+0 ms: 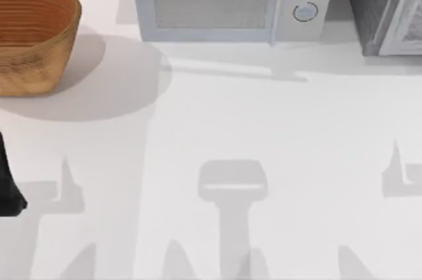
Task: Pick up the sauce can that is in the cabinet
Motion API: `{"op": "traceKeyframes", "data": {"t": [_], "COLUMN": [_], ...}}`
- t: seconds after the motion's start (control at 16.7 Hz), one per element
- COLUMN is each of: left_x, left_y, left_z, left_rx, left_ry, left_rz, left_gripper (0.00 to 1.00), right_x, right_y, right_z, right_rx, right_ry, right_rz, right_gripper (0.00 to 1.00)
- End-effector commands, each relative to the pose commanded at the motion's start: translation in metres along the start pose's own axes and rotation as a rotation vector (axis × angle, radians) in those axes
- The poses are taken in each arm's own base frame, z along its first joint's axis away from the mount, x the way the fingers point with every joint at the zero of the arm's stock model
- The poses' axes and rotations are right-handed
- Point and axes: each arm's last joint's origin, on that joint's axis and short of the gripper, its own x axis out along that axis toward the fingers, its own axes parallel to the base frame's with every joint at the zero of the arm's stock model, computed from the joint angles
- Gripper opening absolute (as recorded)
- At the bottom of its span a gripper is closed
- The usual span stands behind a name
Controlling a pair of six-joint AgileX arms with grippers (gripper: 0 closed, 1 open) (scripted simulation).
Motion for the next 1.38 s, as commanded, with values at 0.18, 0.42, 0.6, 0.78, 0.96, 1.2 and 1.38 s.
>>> {"op": "traceKeyframes", "data": {"t": [0.18,0.42,0.6,0.78,0.96,1.2,1.38], "left_x": [0.000,0.000,0.000,0.000,0.000,0.000,0.000], "left_y": [0.000,0.000,0.000,0.000,0.000,0.000,0.000], "left_z": [0.000,0.000,0.000,0.000,0.000,0.000,0.000], "left_rx": [0.000,0.000,0.000,0.000,0.000,0.000,0.000], "left_ry": [0.000,0.000,0.000,0.000,0.000,0.000,0.000], "left_rz": [0.000,0.000,0.000,0.000,0.000,0.000,0.000], "left_gripper": [1.00,1.00,1.00,1.00,1.00,1.00,1.00], "right_x": [0.009,0.036,0.065,0.095,0.121,0.139,0.140], "right_y": [0.003,0.010,0.019,0.029,0.038,0.045,0.045], "right_z": [0.059,0.147,0.208,0.255,0.284,0.298,0.298], "right_rx": [-0.002,-0.005,-0.005,-0.004,-0.001,0.000,0.000], "right_ry": [0.009,0.010,0.000,-0.015,-0.027,-0.026,-0.026], "right_rz": [-0.002,-0.006,-0.007,-0.006,-0.005,-0.003,-0.003], "right_gripper": [1.00,1.00,1.00,1.00,1.00,1.00,1.00]}}
